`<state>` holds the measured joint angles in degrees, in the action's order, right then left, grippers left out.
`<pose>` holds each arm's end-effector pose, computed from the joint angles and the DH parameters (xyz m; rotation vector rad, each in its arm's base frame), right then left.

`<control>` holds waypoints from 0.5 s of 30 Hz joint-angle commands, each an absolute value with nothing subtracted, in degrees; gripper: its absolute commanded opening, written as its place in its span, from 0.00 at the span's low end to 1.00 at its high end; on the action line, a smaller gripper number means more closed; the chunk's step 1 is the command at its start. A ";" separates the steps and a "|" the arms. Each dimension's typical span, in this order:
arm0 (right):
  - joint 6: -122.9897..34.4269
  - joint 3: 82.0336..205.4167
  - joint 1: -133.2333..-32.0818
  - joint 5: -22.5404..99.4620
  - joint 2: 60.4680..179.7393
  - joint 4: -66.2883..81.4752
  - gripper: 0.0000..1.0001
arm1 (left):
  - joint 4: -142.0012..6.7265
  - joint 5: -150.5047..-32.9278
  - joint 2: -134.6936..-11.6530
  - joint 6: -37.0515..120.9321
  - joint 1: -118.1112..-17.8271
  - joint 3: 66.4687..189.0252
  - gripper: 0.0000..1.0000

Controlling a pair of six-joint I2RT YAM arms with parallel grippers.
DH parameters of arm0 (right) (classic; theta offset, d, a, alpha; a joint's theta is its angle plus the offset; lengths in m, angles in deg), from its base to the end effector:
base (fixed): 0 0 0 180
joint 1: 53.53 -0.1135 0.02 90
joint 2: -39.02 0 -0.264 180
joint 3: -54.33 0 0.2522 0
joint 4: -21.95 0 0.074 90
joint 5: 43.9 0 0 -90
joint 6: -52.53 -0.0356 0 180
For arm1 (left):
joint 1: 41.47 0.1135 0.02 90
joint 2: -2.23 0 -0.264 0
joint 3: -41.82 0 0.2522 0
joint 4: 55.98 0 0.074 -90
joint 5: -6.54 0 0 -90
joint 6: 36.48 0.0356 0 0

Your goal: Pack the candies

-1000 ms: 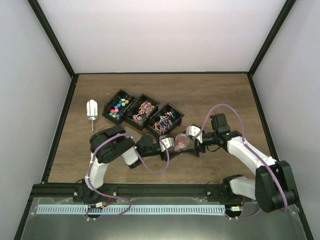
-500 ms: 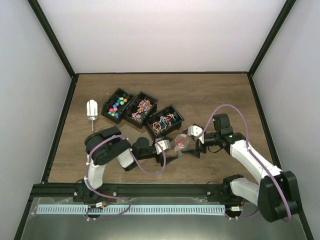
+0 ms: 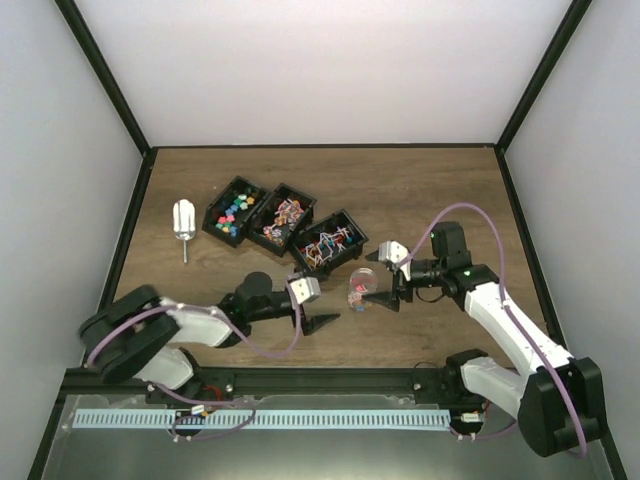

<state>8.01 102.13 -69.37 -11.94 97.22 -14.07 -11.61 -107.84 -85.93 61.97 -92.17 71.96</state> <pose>0.1774 0.0817 0.2251 -1.4202 1.5143 0.8798 0.1460 -0.2016 0.1383 1.1898 1.4581 -0.8996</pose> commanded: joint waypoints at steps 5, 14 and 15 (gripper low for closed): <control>-15.67 114.72 -66.71 -8.04 100.70 -2.90 1.00 | -59.15 -111.41 -60.00 52.91 -78.21 85.60 1.00; -34.48 123.30 -58.54 0.38 106.35 4.48 1.00 | -106.74 -100.22 -75.38 59.30 -63.87 125.35 1.00; -36.10 123.98 -56.32 0.51 107.68 4.73 1.00 | -110.83 -100.05 -79.68 59.70 -61.24 129.55 1.00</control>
